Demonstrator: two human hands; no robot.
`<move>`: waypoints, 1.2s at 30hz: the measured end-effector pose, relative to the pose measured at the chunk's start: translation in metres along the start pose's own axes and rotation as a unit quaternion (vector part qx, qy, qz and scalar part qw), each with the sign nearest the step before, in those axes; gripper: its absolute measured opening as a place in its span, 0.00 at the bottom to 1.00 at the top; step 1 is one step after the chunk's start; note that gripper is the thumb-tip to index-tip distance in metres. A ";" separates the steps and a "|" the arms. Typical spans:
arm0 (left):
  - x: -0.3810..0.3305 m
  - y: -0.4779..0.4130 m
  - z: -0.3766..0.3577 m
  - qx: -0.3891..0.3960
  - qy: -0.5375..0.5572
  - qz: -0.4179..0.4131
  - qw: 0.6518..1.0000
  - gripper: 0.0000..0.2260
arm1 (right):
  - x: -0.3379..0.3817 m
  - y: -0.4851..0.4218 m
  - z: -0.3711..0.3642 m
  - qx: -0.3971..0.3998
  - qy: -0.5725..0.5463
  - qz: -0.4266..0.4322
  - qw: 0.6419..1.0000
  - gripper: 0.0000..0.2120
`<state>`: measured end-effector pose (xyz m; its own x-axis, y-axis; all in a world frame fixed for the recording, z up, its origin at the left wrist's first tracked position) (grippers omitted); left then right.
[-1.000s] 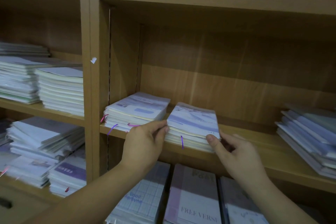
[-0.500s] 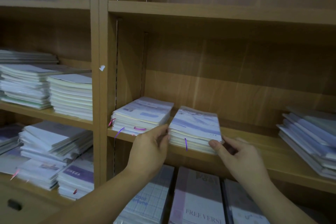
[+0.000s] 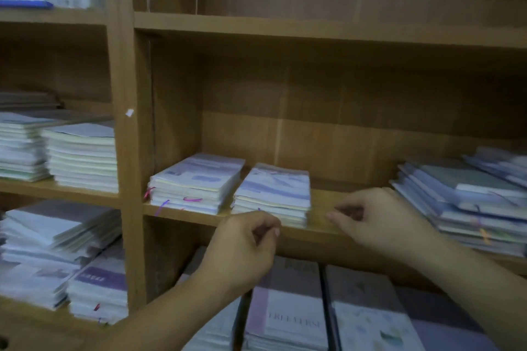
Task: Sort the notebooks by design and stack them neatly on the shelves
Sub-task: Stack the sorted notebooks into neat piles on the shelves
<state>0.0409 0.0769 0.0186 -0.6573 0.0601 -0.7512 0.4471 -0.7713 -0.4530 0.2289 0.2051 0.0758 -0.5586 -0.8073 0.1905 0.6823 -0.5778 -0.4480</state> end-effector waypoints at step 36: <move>-0.301 -0.078 -0.326 0.276 0.148 0.060 0.948 0.20 | -0.266 0.156 0.219 -0.082 0.245 -0.091 0.962 0.31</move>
<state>0.4013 0.3258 0.1237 -0.3860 0.0640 -0.9203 0.0690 -0.9928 -0.0980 0.5870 0.3031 0.1469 -0.8445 -0.5175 -0.1380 0.4910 -0.6451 -0.5855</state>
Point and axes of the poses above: each hand's wrist, its own y-axis away from the middle knuckle, its own z-axis out of the back of the hand, x = y × z, the point moved 9 cm from there along -y, towards the middle knuckle, and after that the axes turned 9 degrees about z, right-handed, at the moved point
